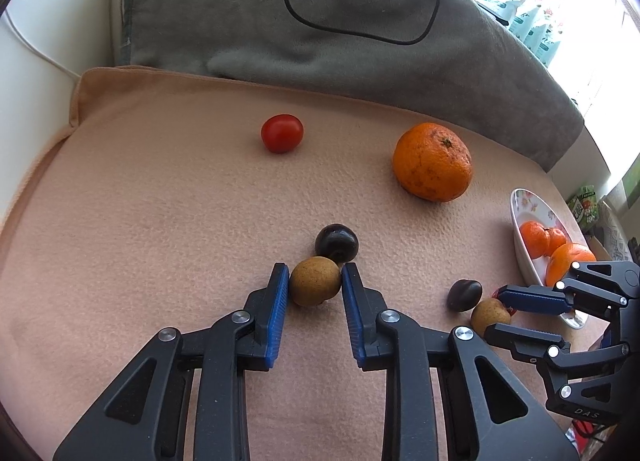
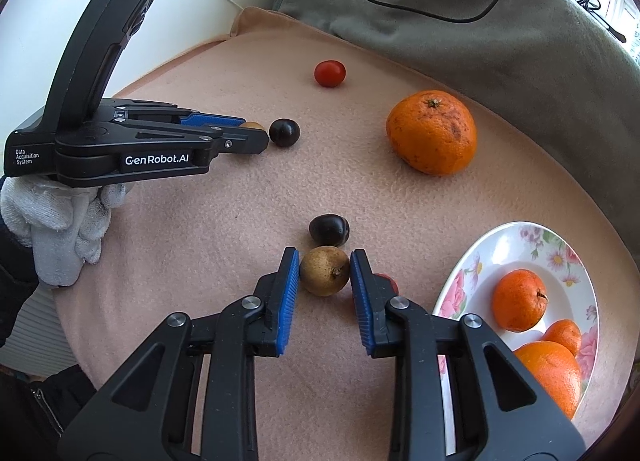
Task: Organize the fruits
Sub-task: 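Close the right gripper on a brown kiwi while the left gripper grasps another kiwi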
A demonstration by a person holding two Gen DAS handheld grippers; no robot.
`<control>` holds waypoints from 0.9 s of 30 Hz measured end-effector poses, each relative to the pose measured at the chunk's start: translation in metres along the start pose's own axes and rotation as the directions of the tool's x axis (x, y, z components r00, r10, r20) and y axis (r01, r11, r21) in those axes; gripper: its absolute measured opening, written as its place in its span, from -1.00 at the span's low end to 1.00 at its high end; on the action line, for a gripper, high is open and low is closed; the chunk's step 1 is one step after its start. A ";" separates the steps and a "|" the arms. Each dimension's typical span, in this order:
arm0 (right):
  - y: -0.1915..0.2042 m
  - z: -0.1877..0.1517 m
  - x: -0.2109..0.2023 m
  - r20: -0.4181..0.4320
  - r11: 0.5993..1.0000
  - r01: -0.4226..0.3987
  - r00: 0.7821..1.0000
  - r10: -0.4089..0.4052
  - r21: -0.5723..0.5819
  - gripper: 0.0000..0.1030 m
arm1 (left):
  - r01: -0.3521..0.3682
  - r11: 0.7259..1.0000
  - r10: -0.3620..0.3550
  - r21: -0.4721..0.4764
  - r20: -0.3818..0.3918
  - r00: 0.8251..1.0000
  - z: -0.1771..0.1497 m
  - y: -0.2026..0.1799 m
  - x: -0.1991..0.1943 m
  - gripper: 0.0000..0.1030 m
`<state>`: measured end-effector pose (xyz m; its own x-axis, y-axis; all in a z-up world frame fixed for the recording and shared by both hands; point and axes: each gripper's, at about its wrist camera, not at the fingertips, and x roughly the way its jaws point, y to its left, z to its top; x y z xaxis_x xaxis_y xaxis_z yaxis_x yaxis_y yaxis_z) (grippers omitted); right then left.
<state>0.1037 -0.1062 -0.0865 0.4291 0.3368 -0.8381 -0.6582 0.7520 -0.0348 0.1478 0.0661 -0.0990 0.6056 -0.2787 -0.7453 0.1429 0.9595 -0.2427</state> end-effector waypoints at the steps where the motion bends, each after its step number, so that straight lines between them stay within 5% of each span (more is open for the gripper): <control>1: 0.000 0.000 0.000 0.001 1.000 -0.001 1.000 0.001 0.000 -0.46 | 0.001 1.000 -0.001 0.001 0.002 1.000 0.000 0.000 -0.001 -0.51; 27: -0.007 -0.011 -0.034 0.096 0.999 -0.019 0.995 0.014 0.046 -0.47 | 0.034 0.997 -0.039 0.063 0.069 0.997 0.005 -0.041 -0.037 -0.51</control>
<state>0.0870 -0.1290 -0.0637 0.4773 0.4005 -0.7821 -0.6370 0.7708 0.0060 0.1235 0.0376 -0.0588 0.6525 -0.3120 -0.6906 0.2123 0.9501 -0.2287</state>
